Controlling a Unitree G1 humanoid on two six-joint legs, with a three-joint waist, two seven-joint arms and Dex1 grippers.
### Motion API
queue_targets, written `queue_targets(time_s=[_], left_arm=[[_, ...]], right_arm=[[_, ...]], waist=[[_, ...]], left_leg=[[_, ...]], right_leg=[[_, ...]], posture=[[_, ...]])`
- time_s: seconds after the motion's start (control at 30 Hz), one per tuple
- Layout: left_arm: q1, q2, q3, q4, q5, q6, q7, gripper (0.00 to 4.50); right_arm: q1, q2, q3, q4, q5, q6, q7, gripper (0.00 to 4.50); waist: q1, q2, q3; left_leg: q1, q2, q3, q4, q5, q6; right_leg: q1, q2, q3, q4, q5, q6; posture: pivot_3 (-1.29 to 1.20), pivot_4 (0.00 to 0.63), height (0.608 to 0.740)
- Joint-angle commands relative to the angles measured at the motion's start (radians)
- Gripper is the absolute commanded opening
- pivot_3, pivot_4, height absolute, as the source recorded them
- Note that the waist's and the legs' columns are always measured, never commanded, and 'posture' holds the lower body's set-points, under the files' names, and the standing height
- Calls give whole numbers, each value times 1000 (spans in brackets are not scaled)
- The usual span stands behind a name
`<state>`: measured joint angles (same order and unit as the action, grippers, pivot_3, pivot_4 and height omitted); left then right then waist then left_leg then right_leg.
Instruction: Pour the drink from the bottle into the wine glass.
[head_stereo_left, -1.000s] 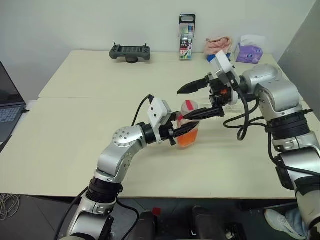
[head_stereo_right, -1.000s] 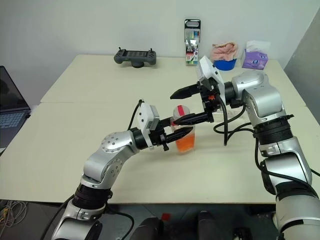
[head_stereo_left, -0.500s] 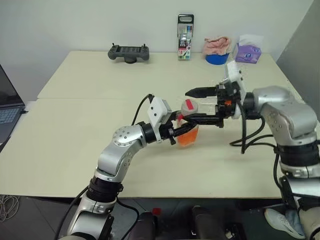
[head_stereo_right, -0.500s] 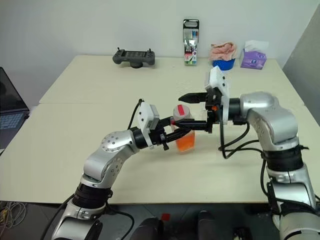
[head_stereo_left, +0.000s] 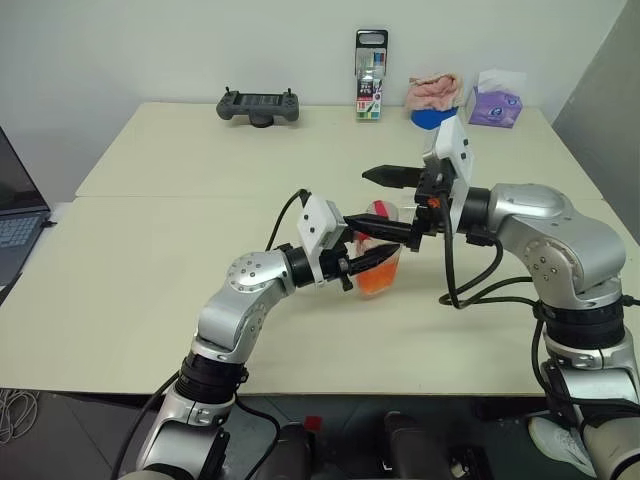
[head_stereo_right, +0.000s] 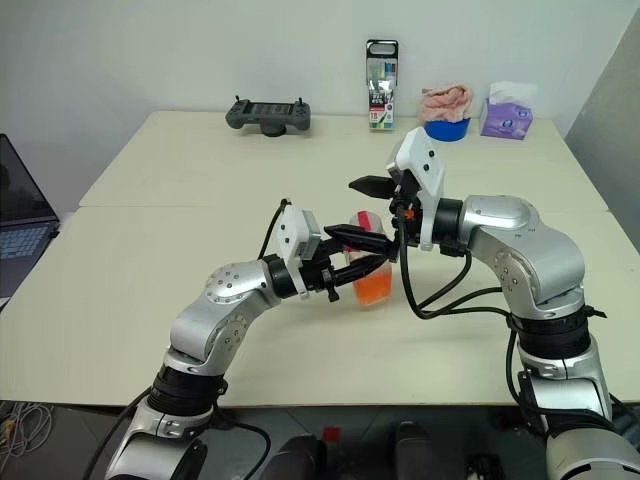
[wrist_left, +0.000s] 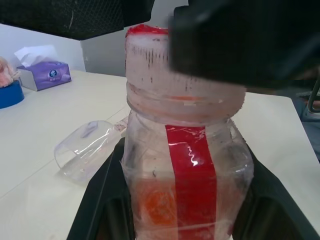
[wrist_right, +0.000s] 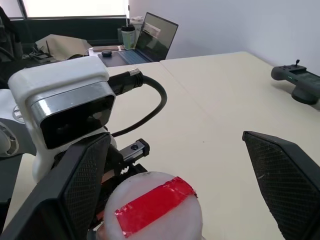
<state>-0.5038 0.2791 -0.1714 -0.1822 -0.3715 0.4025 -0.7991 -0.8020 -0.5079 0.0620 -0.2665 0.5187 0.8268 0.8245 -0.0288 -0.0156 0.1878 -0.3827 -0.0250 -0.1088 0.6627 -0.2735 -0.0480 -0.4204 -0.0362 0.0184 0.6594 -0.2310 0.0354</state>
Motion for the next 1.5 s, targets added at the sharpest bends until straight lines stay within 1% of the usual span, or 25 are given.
queue_targets(time_s=[0.03, 0.47, 0.83, 1.13, 1.43, 1.47, 1.5], left_arm=[[-24, -5, 2, -23, -3, -34, -7, 1788], [-17, 1, 7, -23, 0, -37, -5, 1788], [-14, 7, 11, -26, 3, -32, -12, 1788], [-16, 8, 11, -25, 3, -32, -12, 1788], [-20, 6, 10, -22, 8, -34, -11, 1788], [-19, 6, 10, -22, 8, -35, -12, 1788], [-19, 6, 9, -22, 8, -35, -12, 1788]], right_arm=[[-28, -15, -15, 6, -9, -26, -6, 4500], [26, -120, -67, 12, 12, -31, 27, 4500], [78, -169, -72, -65, 96, 4, 66, 4500], [78, -143, -77, -82, 141, 32, 21, 4500], [79, -111, -71, -96, 189, 105, -20, 4500], [77, -105, -77, -97, 200, 108, -25, 4141], [76, -100, -81, -98, 208, 111, -30, 3952]], waist=[[0, 0, 0], [0, 0, 0], [0, 0, 0], [0, 0, 0], [0, 0, 0], [0, 0, 0], [0, 0, 0]], left_leg=[[0, 0, 0, 0, 0, 0], [0, 0, 0, 0, 0, 0], [0, 0, 0, 0, 0, 0], [0, 0, 0, 0, 0, 0], [0, 0, 0, 0, 0, 0], [0, 0, 0, 0, 0, 0], [0, 0, 0, 0, 0, 0]], right_leg=[[0, 0, 0, 0, 0, 0], [0, 0, 0, 0, 0, 0], [0, 0, 0, 0, 0, 0], [0, 0, 0, 0, 0, 0], [0, 0, 0, 0, 0, 0], [0, 0, 0, 0, 0, 0], [0, 0, 0, 0, 0, 0]], posture=[[0, 150, 740], [0, 150, 740], [0, 150, 740], [0, 150, 740], [0, 150, 740], [0, 150, 740], [0, 150, 740]])
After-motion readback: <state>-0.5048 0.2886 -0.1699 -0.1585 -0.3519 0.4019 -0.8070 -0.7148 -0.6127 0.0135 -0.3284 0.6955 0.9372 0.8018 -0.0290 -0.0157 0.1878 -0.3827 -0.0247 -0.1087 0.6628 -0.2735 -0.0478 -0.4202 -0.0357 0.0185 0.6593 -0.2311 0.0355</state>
